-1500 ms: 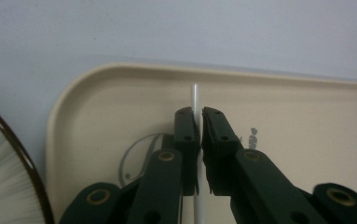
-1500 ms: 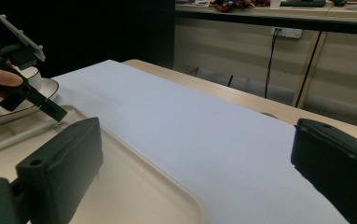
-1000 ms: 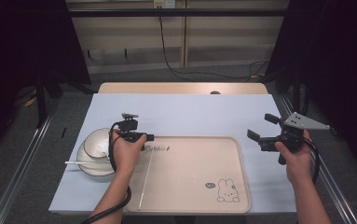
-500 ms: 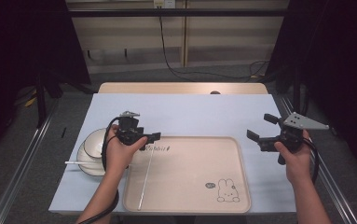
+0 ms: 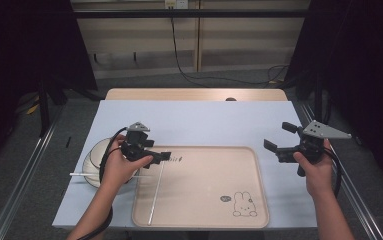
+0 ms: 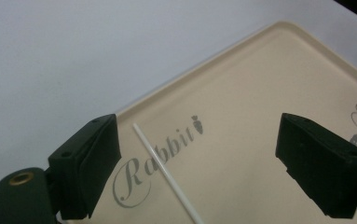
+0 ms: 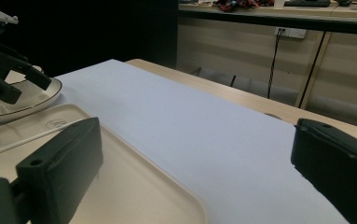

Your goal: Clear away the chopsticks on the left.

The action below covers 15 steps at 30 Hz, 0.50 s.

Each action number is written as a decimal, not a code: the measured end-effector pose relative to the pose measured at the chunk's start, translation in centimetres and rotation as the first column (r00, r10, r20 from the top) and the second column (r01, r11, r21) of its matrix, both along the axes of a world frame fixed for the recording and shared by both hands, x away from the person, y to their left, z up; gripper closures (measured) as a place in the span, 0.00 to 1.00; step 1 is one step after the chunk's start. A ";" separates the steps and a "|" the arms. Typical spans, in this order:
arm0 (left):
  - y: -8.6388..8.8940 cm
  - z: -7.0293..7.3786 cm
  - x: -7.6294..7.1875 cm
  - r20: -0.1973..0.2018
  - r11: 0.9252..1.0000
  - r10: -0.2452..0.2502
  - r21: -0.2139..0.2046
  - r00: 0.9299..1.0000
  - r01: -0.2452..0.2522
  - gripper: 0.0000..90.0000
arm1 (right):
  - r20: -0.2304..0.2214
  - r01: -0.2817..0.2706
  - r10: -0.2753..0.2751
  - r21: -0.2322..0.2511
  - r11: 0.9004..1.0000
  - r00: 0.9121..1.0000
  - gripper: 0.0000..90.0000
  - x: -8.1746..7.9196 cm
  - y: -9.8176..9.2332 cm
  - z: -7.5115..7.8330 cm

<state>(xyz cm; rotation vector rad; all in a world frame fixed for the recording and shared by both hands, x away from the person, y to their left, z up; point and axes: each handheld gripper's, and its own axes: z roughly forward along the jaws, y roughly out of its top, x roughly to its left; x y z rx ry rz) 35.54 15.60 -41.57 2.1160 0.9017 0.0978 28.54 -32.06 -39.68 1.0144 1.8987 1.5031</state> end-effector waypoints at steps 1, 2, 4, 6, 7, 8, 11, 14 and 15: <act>0.0 0.0 0.0 0.000 1.000 -0.009 0.003 1.000 0.009 0.15 | 0.002 0.003 -0.003 -0.004 1.000 1.000 0.02 0.0 0.0 0.0; 0.1 -0.1 0.0 0.006 1.000 -0.026 -0.001 1.000 0.026 0.15 | 0.001 0.003 -0.003 -0.003 1.000 1.000 0.02 0.0 0.0 0.0; 0.1 -0.1 0.0 0.008 0.999 -0.034 0.012 0.999 0.034 0.14 | 0.002 0.004 -0.004 -0.004 1.000 1.000 0.02 0.0 0.0 0.0; 0.1 -0.1 -0.1 0.007 0.997 -0.064 0.032 0.998 0.064 0.14 | 0.003 0.004 -0.004 -0.006 1.000 1.000 0.02 0.0 0.0 0.0; 0.0 -0.1 -0.2 0.003 0.995 -0.088 0.042 0.996 0.087 0.14 | 0.002 -0.002 0.002 -0.004 1.000 1.000 0.02 0.0 0.0 0.0; 0.0 -0.1 -0.2 0.003 0.995 -0.088 0.042 0.996 0.087 0.14 | 0.002 -0.002 0.002 -0.004 1.000 1.000 0.02 0.0 0.0 0.0; 0.1 -0.1 -0.4 0.004 0.987 -0.120 0.106 0.993 0.119 0.14 | 0.003 0.001 -0.001 -0.006 1.000 1.000 0.02 0.0 -0.1 0.0; 0.1 -0.1 -0.6 0.007 0.979 -0.154 0.134 0.988 0.151 0.14 | 0.003 -0.004 0.004 -0.006 1.000 1.000 0.02 0.0 -0.1 0.0; 0.1 -0.1 -0.6 0.004 0.976 -0.170 0.141 0.986 0.167 0.14 | 0.006 -0.003 0.003 -0.007 1.000 1.000 0.02 0.0 -0.1 0.0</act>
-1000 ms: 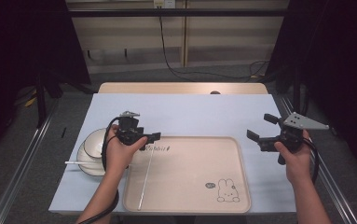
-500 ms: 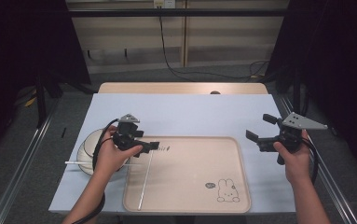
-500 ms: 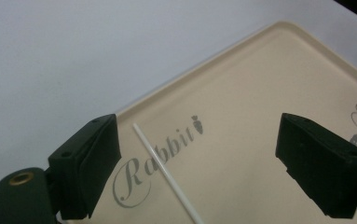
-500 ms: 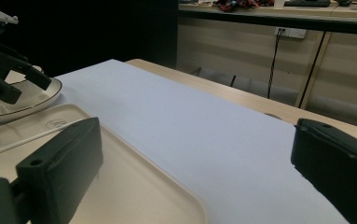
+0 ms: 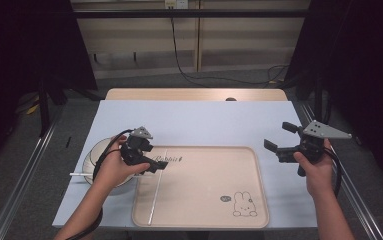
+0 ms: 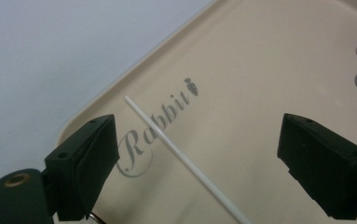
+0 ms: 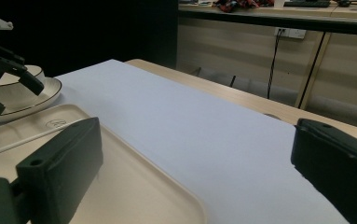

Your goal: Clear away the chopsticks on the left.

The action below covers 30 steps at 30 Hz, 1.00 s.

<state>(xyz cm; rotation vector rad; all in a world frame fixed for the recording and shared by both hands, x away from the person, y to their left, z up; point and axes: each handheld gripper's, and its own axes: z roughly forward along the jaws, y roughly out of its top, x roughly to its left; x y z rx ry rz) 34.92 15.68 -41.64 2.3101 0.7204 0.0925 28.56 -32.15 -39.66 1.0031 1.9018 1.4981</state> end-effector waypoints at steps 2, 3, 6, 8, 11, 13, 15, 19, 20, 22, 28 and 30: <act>0.0 0.1 -0.2 0.004 0.999 -0.026 0.023 1.000 0.026 0.14 | -0.001 0.001 -0.001 -0.001 1.000 1.000 0.02 0.0 0.0 0.0; 0.0 0.1 -0.2 0.004 0.999 -0.026 0.023 1.000 0.026 0.14 | -0.001 0.001 -0.001 -0.001 1.000 1.000 0.02 0.0 0.0 0.0; 0.0 0.1 -0.3 -0.005 0.995 -0.078 0.067 0.997 0.079 0.14 | -0.001 0.006 -0.006 0.001 1.000 1.000 0.02 0.0 0.0 0.0; 0.0 0.2 -0.4 -0.006 0.990 -0.100 0.095 0.995 0.100 0.14 | 0.000 0.002 -0.002 -0.002 1.000 1.000 0.02 0.0 0.0 0.0; 0.1 0.2 -0.6 -0.008 0.988 -0.102 0.114 0.995 0.103 0.14 | -0.001 0.000 0.000 0.000 1.000 1.000 0.02 0.0 0.0 0.0; 0.3 0.3 -0.6 -0.014 0.984 -0.117 0.134 0.993 0.118 0.14 | 0.001 0.004 -0.004 -0.001 1.000 1.000 0.02 0.0 -0.1 0.0; 0.5 0.2 -0.7 -0.010 0.981 -0.129 0.143 0.992 0.129 0.14 | 0.000 0.008 -0.008 -0.001 1.000 1.000 0.02 0.0 0.0 0.0; 0.5 0.0 -0.7 -0.014 0.973 -0.151 0.172 0.989 0.151 0.15 | -0.003 0.004 -0.004 0.004 1.000 1.000 0.02 0.0 0.0 0.0; 0.5 0.0 -0.8 -0.019 0.968 -0.163 0.189 0.987 0.163 0.16 | -0.006 0.003 -0.003 0.003 1.000 1.000 0.02 0.0 0.1 0.0; 0.5 0.0 -0.8 -0.015 0.961 -0.171 0.219 0.985 0.170 0.16 | -0.002 0.002 -0.002 -0.001 1.000 1.000 0.02 0.1 0.1 0.0; 0.5 -0.1 -0.8 -0.015 0.945 -0.195 0.264 0.981 0.192 0.19 | -0.007 0.002 -0.002 -0.001 1.000 1.000 0.02 0.0 0.1 -0.1; 0.4 -0.2 -0.9 -0.014 0.939 -0.209 0.276 0.978 0.205 0.21 | -0.006 0.006 -0.006 0.001 1.000 1.000 0.02 0.1 0.1 -0.1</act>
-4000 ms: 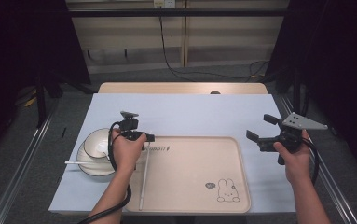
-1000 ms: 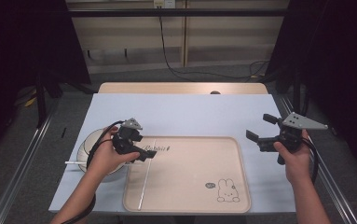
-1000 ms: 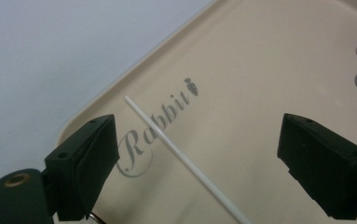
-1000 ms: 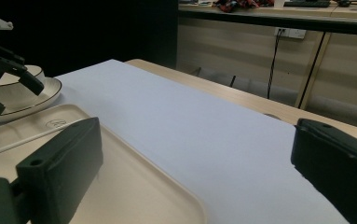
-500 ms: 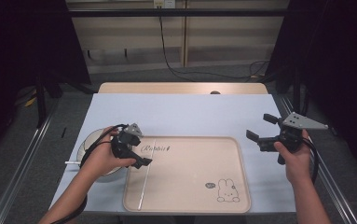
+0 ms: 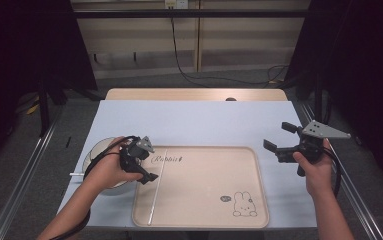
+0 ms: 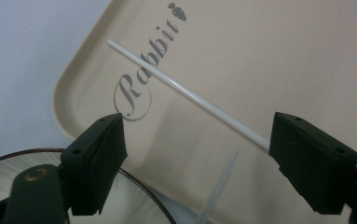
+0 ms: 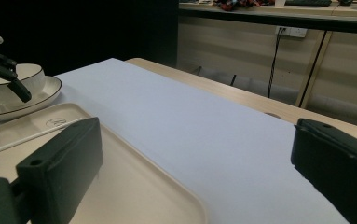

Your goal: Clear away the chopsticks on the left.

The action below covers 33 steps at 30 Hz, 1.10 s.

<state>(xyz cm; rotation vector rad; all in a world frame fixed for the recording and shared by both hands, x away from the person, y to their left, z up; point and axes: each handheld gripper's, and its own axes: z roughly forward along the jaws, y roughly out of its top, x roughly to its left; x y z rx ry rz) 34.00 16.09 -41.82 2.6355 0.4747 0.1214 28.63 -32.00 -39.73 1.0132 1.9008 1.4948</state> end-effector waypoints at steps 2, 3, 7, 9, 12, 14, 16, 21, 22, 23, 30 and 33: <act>0.0 -0.1 -0.1 -0.013 1.000 0.002 0.014 1.000 -0.002 0.23 | 0.002 0.001 -0.001 -0.005 1.000 1.000 0.02 0.0 0.0 0.0; 0.0 -0.1 -0.1 -0.013 1.000 0.002 0.014 1.000 -0.002 0.25 | 0.002 0.001 -0.001 -0.005 1.000 1.000 0.02 0.0 0.0 0.0; 0.1 -0.2 -0.1 -0.018 0.999 -0.023 0.024 1.000 0.023 0.30 | -0.001 -0.002 0.002 0.001 1.000 1.000 0.02 0.0 0.0 0.0; 0.2 -0.3 -0.2 -0.027 1.000 -0.022 0.019 0.999 0.023 0.34 | -0.002 0.001 -0.001 0.000 1.000 1.000 0.02 0.0 0.0 0.0; 0.4 -0.5 -0.4 -0.044 0.998 -0.057 0.018 0.997 0.058 0.38 | 0.000 0.001 -0.001 -0.004 1.000 1.000 0.02 0.0 0.0 0.0; 0.4 -0.5 -0.5 -0.043 0.998 -0.060 0.022 0.997 0.061 0.39 | -0.003 -0.002 0.002 -0.002 1.000 1.000 0.02 0.0 0.0 0.0; 0.5 -0.5 -0.5 -0.032 0.996 -0.077 0.036 0.997 0.078 0.41 | 0.000 0.003 -0.003 -0.004 1.000 1.000 0.02 0.0 0.0 0.0; 0.5 -0.8 -0.6 -0.037 0.993 -0.106 0.041 0.994 0.107 0.46 | -0.002 0.001 -0.001 0.001 1.000 1.000 0.02 0.0 0.0 0.0; 0.5 -0.8 -0.6 -0.043 0.993 -0.110 0.044 0.993 0.112 0.46 | 0.001 -0.002 0.002 0.000 1.000 1.000 0.02 0.0 0.0 0.0; 0.5 -0.8 -0.7 -0.042 0.993 -0.107 0.042 0.993 0.108 0.46 | 0.001 -0.002 0.002 0.002 1.000 1.000 0.02 0.0 0.0 0.0; 0.8 -1.0 -0.8 -0.046 0.991 -0.112 0.062 0.993 0.115 0.53 | 0.001 -0.004 0.005 -0.005 1.000 1.000 0.02 0.0 0.0 0.0; 0.8 -1.0 -0.7 -0.040 0.989 -0.121 0.076 0.992 0.124 0.59 | -0.004 0.000 0.000 -0.004 1.000 1.000 0.02 0.0 0.1 0.0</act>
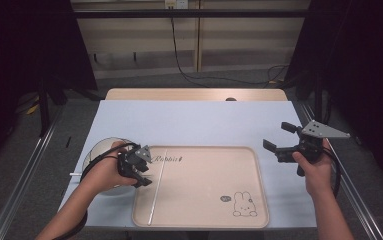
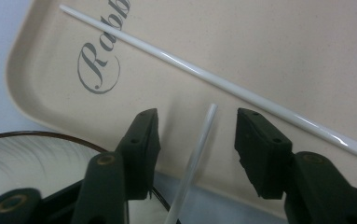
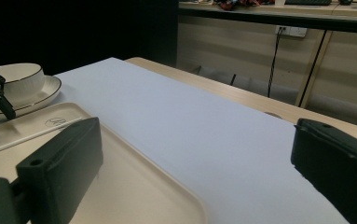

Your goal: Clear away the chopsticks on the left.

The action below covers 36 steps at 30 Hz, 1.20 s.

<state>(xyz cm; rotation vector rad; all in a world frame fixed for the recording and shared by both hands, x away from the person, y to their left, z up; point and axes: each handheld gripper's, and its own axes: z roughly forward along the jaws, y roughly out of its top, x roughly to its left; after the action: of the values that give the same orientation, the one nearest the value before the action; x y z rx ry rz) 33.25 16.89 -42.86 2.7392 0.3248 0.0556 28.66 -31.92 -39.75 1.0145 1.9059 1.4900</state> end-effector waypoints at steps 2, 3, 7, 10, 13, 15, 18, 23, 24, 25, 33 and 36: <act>0.0 -0.1 0.0 -0.018 1.000 -0.009 0.016 1.000 0.009 0.66 | 0.007 -0.003 0.003 -0.004 1.000 1.000 0.02 0.0 0.0 0.0; 0.0 -0.1 0.1 -0.015 1.000 -0.012 0.018 1.000 0.013 0.67 | 0.008 -0.003 0.003 0.002 1.000 1.000 0.02 0.0 0.0 0.0; 0.1 -0.3 0.3 -0.022 0.999 -0.010 0.030 1.000 0.011 0.71 | 0.009 -0.004 0.004 0.002 1.000 1.000 0.02 0.0 -0.1 0.0; 0.1 -0.4 0.4 -0.025 0.999 -0.004 0.035 1.000 0.005 0.74 | 0.009 -0.003 0.003 -0.001 1.000 1.000 0.02 0.0 -0.1 0.1; 0.1 -0.6 0.4 -0.026 0.999 -0.003 0.037 1.000 0.004 0.77 | 0.008 -0.005 0.005 0.000 1.000 1.000 0.02 0.0 -0.1 0.1; 0.1 -0.6 0.4 -0.030 0.999 -0.004 0.038 1.000 0.005 0.78 | 0.009 -0.007 0.007 0.001 1.000 1.000 0.02 0.0 -0.1 0.1; 0.2 -0.6 0.5 -0.030 0.999 0.014 0.030 0.999 -0.013 0.87 | 0.008 -0.006 0.006 0.000 1.000 1.000 0.02 0.0 0.0 0.1; 0.3 0.2 0.8 -0.025 0.995 0.093 -0.031 0.995 -0.094 0.95 | 0.009 -0.010 0.010 -0.001 1.000 1.000 0.02 0.0 0.0 0.0; 0.4 1.1 1.0 -0.056 0.981 0.125 -0.141 0.991 -0.132 0.96 | 0.010 -0.014 0.014 0.000 1.000 1.000 0.02 0.0 0.0 0.0; 0.5 1.7 1.0 -0.046 0.977 0.135 -0.163 0.990 -0.141 0.97 | 0.011 -0.013 0.013 -0.001 1.000 1.000 0.02 0.0 0.0 0.0; 1.8 7.7 1.5 -0.005 0.833 0.269 -0.501 0.963 -0.235 0.97 | 0.008 -0.016 0.016 0.002 1.000 1.000 0.02 0.0 0.0 0.1; 2.7 10.0 1.5 -0.003 0.739 0.319 -0.626 0.948 -0.250 0.97 | 0.011 -0.012 0.012 0.000 1.000 1.000 0.02 0.0 0.0 0.1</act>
<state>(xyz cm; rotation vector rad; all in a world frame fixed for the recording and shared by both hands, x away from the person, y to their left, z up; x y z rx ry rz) 34.76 19.55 -32.90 1.9995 0.6125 0.1464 28.66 -31.92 -39.68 0.9943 1.9077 1.4997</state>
